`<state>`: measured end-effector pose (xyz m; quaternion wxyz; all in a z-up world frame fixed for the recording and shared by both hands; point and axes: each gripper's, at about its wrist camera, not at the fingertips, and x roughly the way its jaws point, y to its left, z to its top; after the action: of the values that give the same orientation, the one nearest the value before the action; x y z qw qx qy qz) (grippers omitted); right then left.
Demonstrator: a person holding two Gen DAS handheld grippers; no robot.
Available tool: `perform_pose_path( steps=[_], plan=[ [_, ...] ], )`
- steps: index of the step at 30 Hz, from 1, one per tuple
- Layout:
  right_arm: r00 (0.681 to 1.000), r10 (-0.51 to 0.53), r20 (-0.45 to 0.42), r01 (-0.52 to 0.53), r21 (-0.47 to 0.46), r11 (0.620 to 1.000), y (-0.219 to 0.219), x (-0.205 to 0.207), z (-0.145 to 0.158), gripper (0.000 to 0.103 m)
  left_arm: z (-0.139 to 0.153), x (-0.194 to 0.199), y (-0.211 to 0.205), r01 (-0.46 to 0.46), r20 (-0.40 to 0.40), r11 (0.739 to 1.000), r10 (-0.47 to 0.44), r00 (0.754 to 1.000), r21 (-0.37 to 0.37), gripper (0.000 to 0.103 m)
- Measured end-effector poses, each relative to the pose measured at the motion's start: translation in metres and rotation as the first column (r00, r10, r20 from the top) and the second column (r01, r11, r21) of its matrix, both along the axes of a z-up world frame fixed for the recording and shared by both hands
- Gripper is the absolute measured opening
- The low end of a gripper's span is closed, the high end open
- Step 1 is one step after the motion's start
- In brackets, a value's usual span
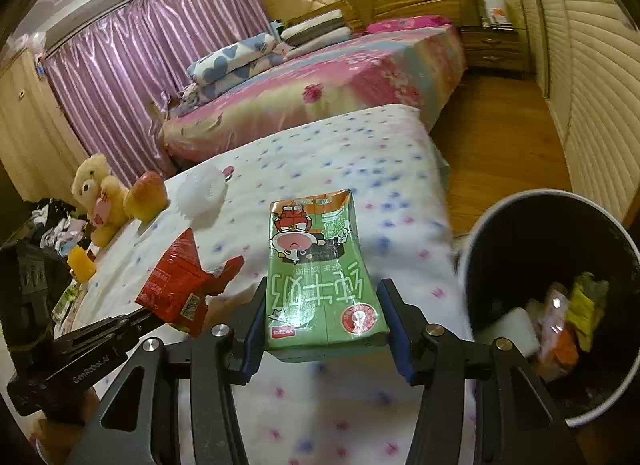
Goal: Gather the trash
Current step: 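Carry the green box with the right tool while the left carries the red wrapper to the bin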
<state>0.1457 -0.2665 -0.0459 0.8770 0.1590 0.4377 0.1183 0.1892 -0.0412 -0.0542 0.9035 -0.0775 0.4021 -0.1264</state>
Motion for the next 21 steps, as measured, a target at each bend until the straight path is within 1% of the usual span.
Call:
perform_pose_path(
  steps=[9, 21],
  plan=[
    [0.997, -0.075, 0.008, 0.075, 0.007, 0.997, -0.030, -0.026, 0.004, 0.052, 0.004, -0.005, -0.030, 0.066, 0.009, 0.998, -0.067, 0.998, 0.012, 0.000],
    [0.988, -0.157, 0.002, 0.157, 0.009, 0.988, -0.059, -0.043, 0.002, 0.052, 0.004, -0.005, -0.066, 0.141, 0.005, 0.990, -0.141, 0.990, 0.028, 0.000]
  ],
)
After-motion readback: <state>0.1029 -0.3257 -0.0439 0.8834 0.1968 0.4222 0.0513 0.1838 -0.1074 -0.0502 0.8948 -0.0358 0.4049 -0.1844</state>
